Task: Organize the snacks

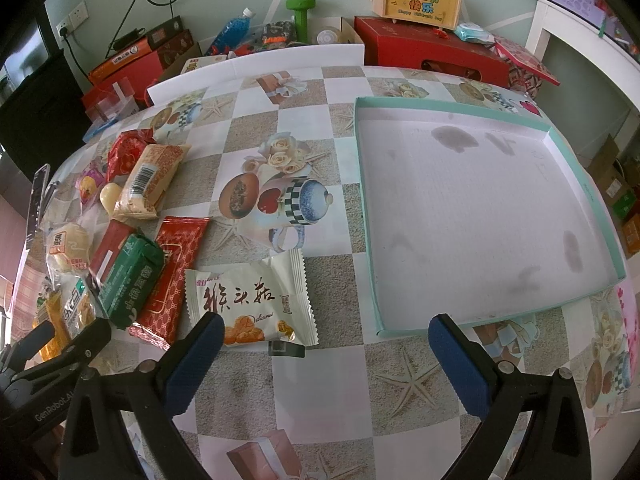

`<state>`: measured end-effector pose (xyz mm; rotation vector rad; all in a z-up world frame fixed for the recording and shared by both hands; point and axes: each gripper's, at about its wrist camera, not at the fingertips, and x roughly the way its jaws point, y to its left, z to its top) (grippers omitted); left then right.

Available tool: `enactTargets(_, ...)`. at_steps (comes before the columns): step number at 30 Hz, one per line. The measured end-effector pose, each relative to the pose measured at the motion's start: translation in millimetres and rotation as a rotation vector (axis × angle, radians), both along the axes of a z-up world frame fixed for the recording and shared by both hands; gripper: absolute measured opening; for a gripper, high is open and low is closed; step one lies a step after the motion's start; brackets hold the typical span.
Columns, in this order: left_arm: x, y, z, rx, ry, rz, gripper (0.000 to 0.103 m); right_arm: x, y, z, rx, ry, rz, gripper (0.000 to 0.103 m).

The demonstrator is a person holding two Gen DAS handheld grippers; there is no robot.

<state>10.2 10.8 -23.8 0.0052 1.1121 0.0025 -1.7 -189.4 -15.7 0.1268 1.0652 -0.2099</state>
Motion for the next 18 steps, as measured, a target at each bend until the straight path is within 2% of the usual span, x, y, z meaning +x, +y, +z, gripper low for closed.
enactTargets(5,-1.0,1.0,0.9,0.006,-0.003,0.007,0.103,0.5,0.2,-1.2,0.001,0.004,0.003,0.103)
enactTargets(9,-4.9,15.0,8.7,-0.013,-0.027,0.051,0.103,0.8,10.0,-0.4,0.006,0.004,0.039,0.103)
enactTargets(10,-5.5,19.7,11.2,-0.018,-0.032,0.067,0.103,2.3,14.4,-4.6,0.034,0.039,0.057,0.103)
enactTargets(14,-6.7,39.5,16.6,-0.016,-0.042,0.125,0.103,5.9,34.5,-5.8,-0.023,0.005,0.128,0.103)
enactTargets(18,-7.2,56.8,10.4,-0.034,-0.004,0.176,0.103,12.8,54.1,-14.1,-0.066,-0.038,0.194,0.103)
